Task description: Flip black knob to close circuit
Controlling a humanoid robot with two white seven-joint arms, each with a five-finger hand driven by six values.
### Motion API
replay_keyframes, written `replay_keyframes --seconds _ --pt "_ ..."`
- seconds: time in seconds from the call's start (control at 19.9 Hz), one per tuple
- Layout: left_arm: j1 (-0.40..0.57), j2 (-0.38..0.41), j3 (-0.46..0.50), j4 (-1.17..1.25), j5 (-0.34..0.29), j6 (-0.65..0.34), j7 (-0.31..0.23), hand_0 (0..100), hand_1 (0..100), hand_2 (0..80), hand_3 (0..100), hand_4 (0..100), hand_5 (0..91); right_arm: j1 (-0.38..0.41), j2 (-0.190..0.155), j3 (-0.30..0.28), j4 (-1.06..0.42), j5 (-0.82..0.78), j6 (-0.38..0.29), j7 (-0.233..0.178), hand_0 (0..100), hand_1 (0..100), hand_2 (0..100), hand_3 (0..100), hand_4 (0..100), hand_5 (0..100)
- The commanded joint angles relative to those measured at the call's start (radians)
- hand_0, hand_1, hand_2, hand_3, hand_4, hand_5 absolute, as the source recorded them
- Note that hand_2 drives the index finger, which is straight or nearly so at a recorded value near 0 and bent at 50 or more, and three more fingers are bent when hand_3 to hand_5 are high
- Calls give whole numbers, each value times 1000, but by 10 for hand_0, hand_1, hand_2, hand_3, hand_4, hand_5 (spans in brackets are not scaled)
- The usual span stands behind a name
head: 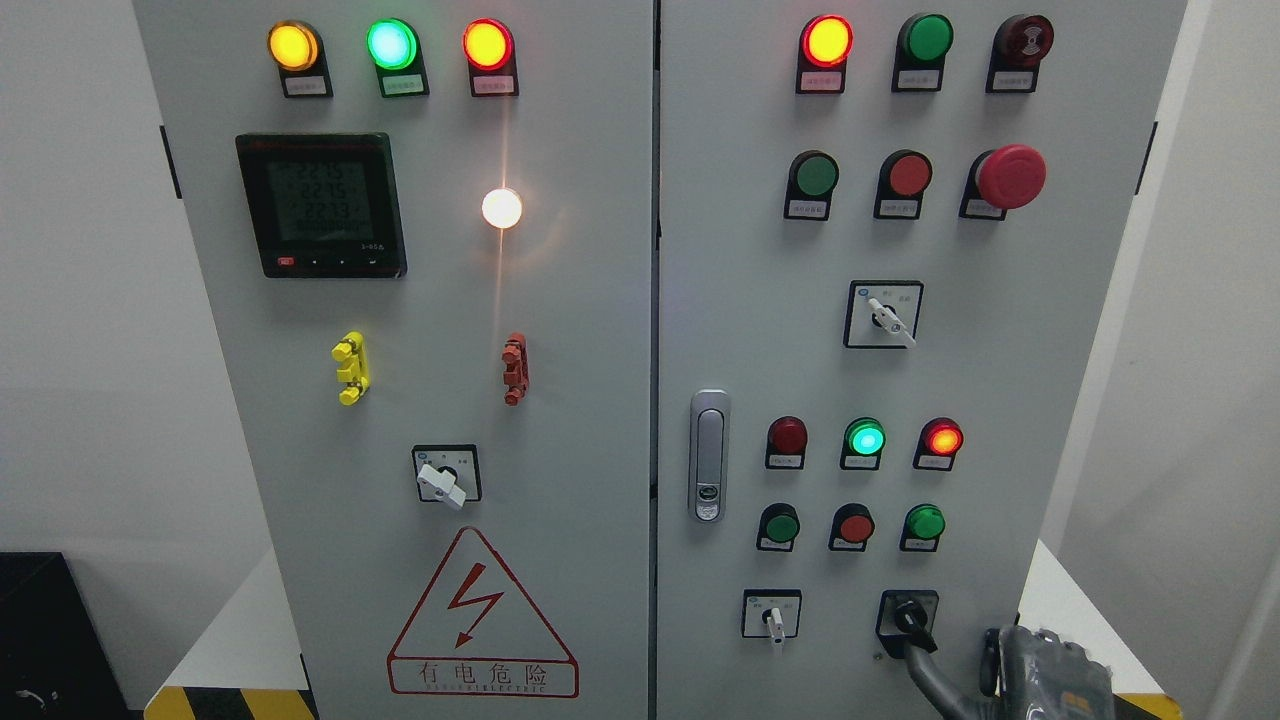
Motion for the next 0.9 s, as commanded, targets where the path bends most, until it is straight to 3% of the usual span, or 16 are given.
replay_keyframes --seconds 0.0,0.85 --pt "0 -1 -1 -1 0 -1 -2 120 556 0 0 0 0 -2 25 -11 -9 -4 1 7 0 32 907 1000 1000 1000" --pt "0 0 0 1 0 -1 -2 120 556 0 0 0 0 -2 27 6 -8 -19 1 8 0 30 907 1000 1000 1000"
